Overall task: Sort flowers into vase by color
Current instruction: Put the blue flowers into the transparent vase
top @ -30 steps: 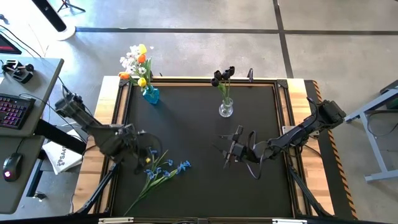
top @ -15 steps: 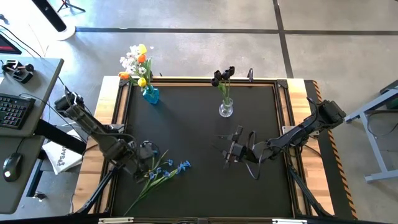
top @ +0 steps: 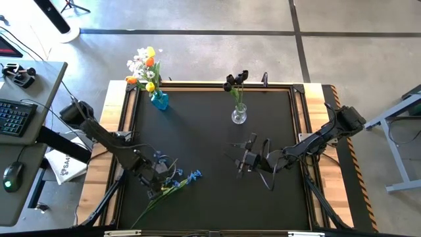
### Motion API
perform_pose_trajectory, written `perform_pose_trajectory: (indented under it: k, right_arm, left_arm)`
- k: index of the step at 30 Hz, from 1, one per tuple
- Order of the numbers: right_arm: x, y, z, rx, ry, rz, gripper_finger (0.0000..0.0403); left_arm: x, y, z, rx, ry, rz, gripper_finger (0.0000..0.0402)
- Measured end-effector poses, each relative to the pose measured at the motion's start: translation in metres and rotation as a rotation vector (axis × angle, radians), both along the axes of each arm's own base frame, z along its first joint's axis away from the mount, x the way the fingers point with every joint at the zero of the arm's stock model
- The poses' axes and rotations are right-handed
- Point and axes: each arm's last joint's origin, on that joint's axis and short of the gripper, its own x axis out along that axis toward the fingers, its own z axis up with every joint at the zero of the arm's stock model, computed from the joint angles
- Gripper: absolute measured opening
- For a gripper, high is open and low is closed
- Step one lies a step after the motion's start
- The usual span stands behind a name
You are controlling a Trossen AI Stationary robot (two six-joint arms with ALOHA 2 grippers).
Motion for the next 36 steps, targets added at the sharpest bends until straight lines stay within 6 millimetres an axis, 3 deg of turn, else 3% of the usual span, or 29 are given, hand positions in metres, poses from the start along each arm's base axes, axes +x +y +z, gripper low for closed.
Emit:
perform_pose_trajectory:
  k: [8,18,27,36]
  right_arm:
    - [0.001,-0.002,0.000,0.003,-0.002,-0.007,0.0174]
    - [0.001,-0.002,0.000,0.010,-0.002,-0.007,0.0174]
    - [0.001,-0.002,-0.001,0.011,0.001,-0.007,0.0174]
    - [0.001,-0.002,-0.001,0.025,-0.003,-0.006,0.0174]
  left_arm:
    - [0.013,0.002,-0.020,-0.003,0.045,-0.079,0.0214]
    - [0.029,0.021,-0.021,0.108,-0.084,-0.193,0.0094]
    - [0.055,0.061,-0.020,0.347,-0.274,-0.268,0.0015]
    - [0.101,0.118,0.000,0.533,-0.682,-0.348,0.0001]
